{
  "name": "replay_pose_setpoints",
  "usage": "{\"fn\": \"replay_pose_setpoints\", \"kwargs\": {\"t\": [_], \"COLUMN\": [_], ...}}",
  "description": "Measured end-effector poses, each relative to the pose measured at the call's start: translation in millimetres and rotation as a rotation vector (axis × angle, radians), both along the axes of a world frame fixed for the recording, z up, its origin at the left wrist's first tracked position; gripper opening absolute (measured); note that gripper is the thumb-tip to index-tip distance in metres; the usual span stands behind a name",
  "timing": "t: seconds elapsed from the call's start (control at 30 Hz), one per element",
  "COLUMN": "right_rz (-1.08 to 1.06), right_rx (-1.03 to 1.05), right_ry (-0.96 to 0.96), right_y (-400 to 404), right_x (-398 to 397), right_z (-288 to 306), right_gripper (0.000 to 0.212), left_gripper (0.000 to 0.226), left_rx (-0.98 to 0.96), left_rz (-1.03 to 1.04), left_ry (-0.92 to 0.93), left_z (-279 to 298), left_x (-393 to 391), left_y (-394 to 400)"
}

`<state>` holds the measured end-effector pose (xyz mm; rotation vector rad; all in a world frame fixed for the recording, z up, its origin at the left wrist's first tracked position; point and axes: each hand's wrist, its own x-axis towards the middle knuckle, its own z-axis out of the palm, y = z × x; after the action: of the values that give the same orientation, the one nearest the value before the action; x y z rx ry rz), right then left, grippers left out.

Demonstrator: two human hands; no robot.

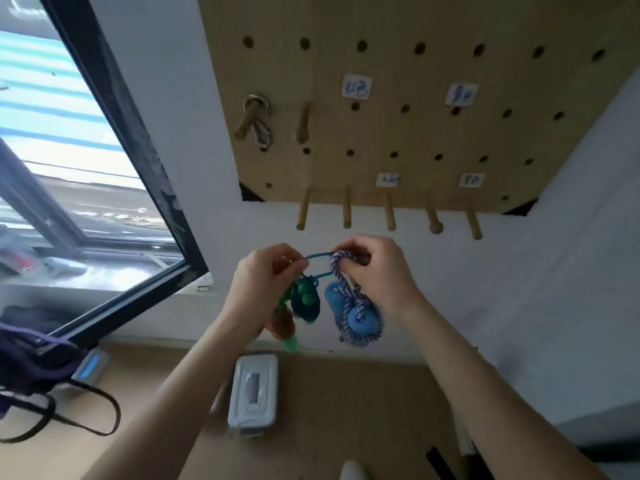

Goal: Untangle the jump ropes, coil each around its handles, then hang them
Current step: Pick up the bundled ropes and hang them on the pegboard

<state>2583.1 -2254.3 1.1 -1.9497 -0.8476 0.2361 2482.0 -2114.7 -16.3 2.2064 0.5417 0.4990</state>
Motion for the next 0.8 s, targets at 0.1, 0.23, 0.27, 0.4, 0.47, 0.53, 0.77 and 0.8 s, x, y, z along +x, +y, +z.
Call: {"fn": "replay_pose_setpoints", "kwargs": {"t": [0.1, 0.23, 0.27, 0.4, 0.47, 0.53, 0.77, 0.8], "right_rz": [0.028, 0.057, 0.065, 0.090, 0.078, 0.039, -0.064, -0.046], "right_rx": [-0.063, -0.130, -0.143, -0.238, -0.241, -0.227, -0.176, -0.201], "right_ry": [-0.021, -0.006, -0.004, 0.016, 0.048, 0.078, 0.193, 0.200], "right_y": [34.5, 73.2, 82.1, 110.7, 122.6, 132.9, 139.3, 133.2], "right_x": [28.3, 63.2, 71.5, 101.5, 112.7, 121.8, 144.6, 145.3], "right_z": [-8.8, -20.2, -22.4, -30.5, -33.5, -33.6, -22.2, -20.0], "right_gripper": [0.012, 0.013, 0.013, 0.016, 0.015, 0.014, 0.012, 0.013], "left_gripper": [0.016, 0.013, 0.013, 0.011, 0.007, 0.006, 0.011, 0.014], "left_rx": [-0.182, -0.373, -0.397, -0.448, -0.473, -0.507, -0.626, -0.642], "left_rz": [0.133, 0.274, 0.292, 0.357, 0.397, 0.417, 0.433, 0.423], "left_ry": [0.050, 0.068, 0.066, 0.116, 0.116, 0.089, 0.044, 0.065], "left_z": [-10.0, -28.8, -31.2, -38.2, -41.8, -42.1, -25.4, -24.8], "left_x": [26.9, 61.2, 70.1, 97.7, 107.6, 117.3, 134.4, 128.1], "left_y": [22.0, 47.2, 53.0, 65.6, 71.3, 76.7, 84.5, 82.9]}}
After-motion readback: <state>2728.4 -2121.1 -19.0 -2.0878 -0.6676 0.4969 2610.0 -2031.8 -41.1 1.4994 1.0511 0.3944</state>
